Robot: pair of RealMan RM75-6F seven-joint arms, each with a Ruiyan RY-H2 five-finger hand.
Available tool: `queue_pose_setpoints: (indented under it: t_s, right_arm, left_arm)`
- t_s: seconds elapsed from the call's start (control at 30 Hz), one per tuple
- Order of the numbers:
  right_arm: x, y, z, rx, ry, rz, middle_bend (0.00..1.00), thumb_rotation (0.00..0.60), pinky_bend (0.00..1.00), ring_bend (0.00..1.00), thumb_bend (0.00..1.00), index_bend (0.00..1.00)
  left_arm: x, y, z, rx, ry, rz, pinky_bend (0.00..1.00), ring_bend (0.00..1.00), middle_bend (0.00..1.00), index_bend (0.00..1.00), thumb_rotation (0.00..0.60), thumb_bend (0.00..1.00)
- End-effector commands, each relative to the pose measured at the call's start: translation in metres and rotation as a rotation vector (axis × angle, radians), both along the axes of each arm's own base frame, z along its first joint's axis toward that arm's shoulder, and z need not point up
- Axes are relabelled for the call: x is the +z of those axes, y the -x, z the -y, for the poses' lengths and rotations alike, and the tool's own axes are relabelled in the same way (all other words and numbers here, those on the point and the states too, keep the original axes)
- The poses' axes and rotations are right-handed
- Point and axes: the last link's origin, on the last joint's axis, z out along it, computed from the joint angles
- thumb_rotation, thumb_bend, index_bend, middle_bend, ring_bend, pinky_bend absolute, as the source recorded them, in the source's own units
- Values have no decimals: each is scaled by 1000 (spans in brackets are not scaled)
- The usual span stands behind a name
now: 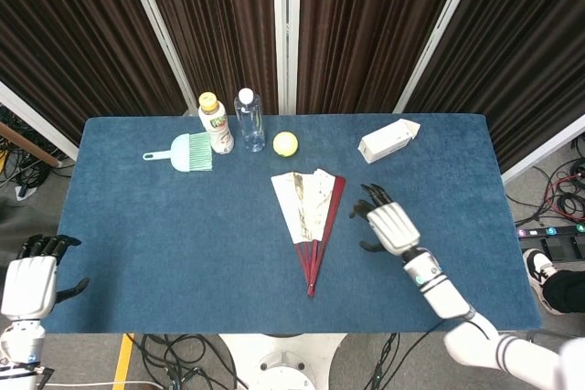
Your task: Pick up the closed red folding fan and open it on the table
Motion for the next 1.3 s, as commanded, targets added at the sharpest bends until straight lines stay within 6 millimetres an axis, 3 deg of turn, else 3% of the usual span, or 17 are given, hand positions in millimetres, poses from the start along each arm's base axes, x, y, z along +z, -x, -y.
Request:
queue_pose_setpoints:
  t_s: [0.03, 0.3, 0.63, 0.77, 1.03, 1.3]
  right_arm:
    - [-38, -18, 16, 15, -2, 8, 328, 600, 0, 19, 60, 396]
    - [-72, -28, 22, 53, 1, 28, 344, 600, 0, 19, 52, 415]
    - [-89, -37, 25, 124, 30, 2, 346, 600, 0, 22, 39, 440]
    - [-92, -40, 26, 148, 34, -12, 359, 600, 0, 45, 97, 461]
    - [-94, -48, 33, 217, 24, -75, 372, 600, 0, 65, 337, 477]
    - [-81, -64, 48, 327, 28, -107, 494, 600, 0, 190, 511, 626]
  left_arm:
    - [-1, 1, -1, 3, 7, 1, 183, 259, 309, 336, 600, 97]
    - [0, 5, -1, 13, 1, 3, 183, 259, 309, 336, 600, 97]
    - [0, 6, -2, 13, -5, 10, 183, 259, 309, 336, 600, 94]
    - [1, 6, -4, 6, -6, 11, 183, 260, 309, 336, 600, 93]
    - [4, 3, -11, -27, -12, 3, 183, 259, 309, 336, 600, 92]
    - [3, -11, -36, -115, 8, 34, 183, 259, 309, 336, 600, 92]
